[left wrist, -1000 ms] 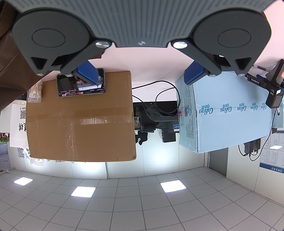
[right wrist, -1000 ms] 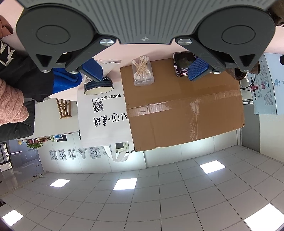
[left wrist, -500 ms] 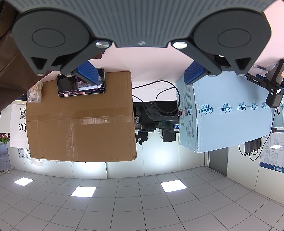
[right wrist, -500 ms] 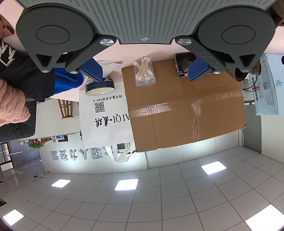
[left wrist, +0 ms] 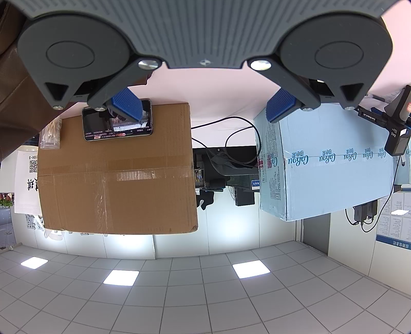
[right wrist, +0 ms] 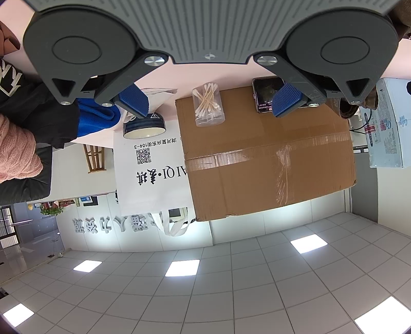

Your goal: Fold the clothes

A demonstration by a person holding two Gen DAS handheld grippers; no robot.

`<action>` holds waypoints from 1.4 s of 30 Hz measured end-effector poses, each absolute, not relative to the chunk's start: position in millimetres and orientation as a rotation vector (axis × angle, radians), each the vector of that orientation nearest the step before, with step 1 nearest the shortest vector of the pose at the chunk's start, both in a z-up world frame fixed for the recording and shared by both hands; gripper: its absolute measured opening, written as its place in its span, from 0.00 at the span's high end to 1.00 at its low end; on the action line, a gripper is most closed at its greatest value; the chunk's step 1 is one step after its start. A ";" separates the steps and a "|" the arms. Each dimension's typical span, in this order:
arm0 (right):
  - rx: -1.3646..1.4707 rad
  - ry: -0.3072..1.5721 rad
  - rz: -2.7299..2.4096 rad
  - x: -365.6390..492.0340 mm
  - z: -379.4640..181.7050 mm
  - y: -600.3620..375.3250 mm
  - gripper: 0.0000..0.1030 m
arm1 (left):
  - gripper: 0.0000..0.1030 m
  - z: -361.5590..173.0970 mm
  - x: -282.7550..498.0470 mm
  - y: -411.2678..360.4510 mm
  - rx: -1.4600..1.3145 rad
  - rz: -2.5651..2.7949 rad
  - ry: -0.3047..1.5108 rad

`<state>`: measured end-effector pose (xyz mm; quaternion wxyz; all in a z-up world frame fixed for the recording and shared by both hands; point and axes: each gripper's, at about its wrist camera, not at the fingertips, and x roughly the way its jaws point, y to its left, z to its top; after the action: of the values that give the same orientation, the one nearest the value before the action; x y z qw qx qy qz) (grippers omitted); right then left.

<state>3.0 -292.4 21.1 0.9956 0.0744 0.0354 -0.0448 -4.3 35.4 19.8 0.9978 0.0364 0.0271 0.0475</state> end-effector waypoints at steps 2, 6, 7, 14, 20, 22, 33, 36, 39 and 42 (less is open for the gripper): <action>0.149 0.072 -0.089 2.0 21.4 -291.7 0.00 | 0.00 19.7 -4.1 35.4 0.073 0.095 0.054; 0.150 0.074 -0.089 3.1 21.5 -293.2 0.00 | 0.00 19.6 -4.2 35.6 0.074 0.095 0.054; 0.150 0.074 -0.088 2.8 21.6 -293.2 0.00 | 0.00 19.5 -4.1 35.7 0.074 0.095 0.054; 0.151 0.077 -0.087 3.5 21.7 -294.2 0.00 | 0.00 19.4 -4.6 36.2 0.074 0.095 0.055; 0.151 0.079 -0.086 2.8 22.0 -295.0 0.00 | 0.00 19.4 -4.3 35.7 0.074 0.095 0.055; 0.152 0.080 -0.085 2.9 22.0 -295.2 0.00 | 0.00 19.3 -4.6 36.0 0.074 0.095 0.055; 0.152 0.083 -0.084 5.9 21.3 -295.1 0.00 | 0.00 19.3 -3.8 35.9 0.076 0.094 0.054; 0.152 0.083 -0.084 5.1 21.2 -295.5 0.00 | 0.00 19.4 -3.5 36.2 0.076 0.094 0.053; 0.152 0.083 -0.084 4.4 21.3 -295.5 0.00 | 0.00 19.7 -3.2 36.1 0.076 0.094 0.053; 0.152 0.083 -0.084 4.7 21.4 -295.6 0.00 | 0.00 19.8 -3.2 36.1 0.077 0.094 0.053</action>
<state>4.7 -295.6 21.4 0.9954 0.0761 0.0412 -0.0422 -3.2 36.1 19.8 0.9978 0.0383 0.0265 0.0469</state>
